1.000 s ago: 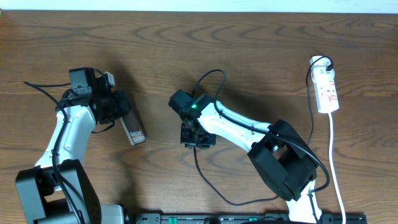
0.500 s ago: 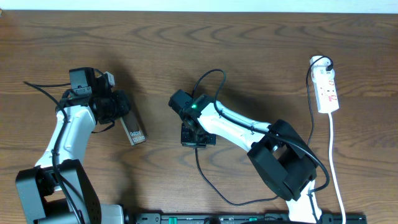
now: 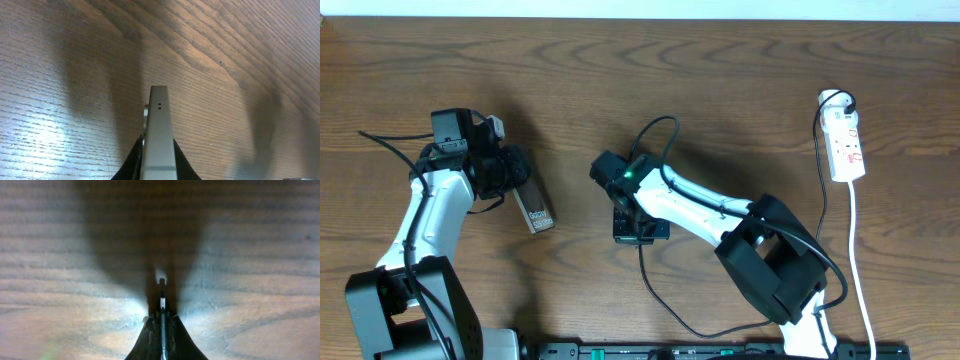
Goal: Plug charger to phone and switch on socket
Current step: 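Close the right gripper on the cable connector and lift it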
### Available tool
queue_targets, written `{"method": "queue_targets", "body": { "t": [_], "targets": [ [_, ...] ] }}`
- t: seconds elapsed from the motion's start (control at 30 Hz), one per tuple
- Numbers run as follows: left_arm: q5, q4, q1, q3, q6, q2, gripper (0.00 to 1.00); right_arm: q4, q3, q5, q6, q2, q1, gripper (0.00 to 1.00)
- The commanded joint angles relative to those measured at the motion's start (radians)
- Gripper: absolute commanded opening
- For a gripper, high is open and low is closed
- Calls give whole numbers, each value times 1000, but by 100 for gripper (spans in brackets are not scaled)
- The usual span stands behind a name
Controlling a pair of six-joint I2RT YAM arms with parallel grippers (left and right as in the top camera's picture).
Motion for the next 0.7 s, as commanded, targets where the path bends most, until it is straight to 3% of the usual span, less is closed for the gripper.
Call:
{"method": "queue_targets", "body": {
  "t": [0.0, 0.17, 0.57, 0.67],
  "targets": [
    [17, 0, 6, 4, 9, 3, 7, -16, -3, 8, 8, 57, 23, 1],
    [17, 0, 6, 4, 9, 3, 8, -20, -3, -108, -53, 110, 24, 1],
    [17, 7, 6, 4, 9, 3, 7, -6, -3, -110, -58, 135, 29, 1],
    [17, 7, 6, 4, 9, 3, 7, 21, 4, -138, -119, 131, 19, 1]
  ]
}}
